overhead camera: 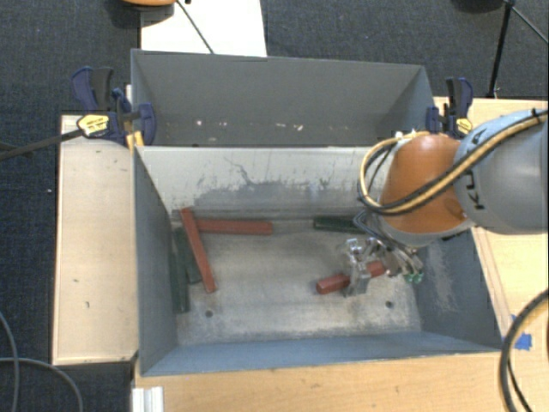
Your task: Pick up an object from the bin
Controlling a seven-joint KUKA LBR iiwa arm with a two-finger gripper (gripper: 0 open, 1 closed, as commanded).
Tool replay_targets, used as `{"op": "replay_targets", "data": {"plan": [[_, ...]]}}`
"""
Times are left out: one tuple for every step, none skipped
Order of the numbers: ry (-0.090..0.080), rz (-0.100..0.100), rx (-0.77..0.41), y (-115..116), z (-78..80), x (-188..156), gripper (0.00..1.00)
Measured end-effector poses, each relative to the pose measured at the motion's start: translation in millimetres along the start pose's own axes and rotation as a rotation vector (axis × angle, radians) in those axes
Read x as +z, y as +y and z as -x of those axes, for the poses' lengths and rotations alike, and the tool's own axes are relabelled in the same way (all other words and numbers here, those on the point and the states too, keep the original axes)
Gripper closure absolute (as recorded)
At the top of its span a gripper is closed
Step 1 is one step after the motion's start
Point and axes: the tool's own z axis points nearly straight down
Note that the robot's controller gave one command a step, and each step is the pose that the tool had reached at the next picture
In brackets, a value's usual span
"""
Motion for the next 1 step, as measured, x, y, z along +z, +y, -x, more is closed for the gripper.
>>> {"op": "replay_targets", "data": {"plan": [[0.000, 0.000, -0.004, 0.3, -1.0, -5.1, 1.00]]}}
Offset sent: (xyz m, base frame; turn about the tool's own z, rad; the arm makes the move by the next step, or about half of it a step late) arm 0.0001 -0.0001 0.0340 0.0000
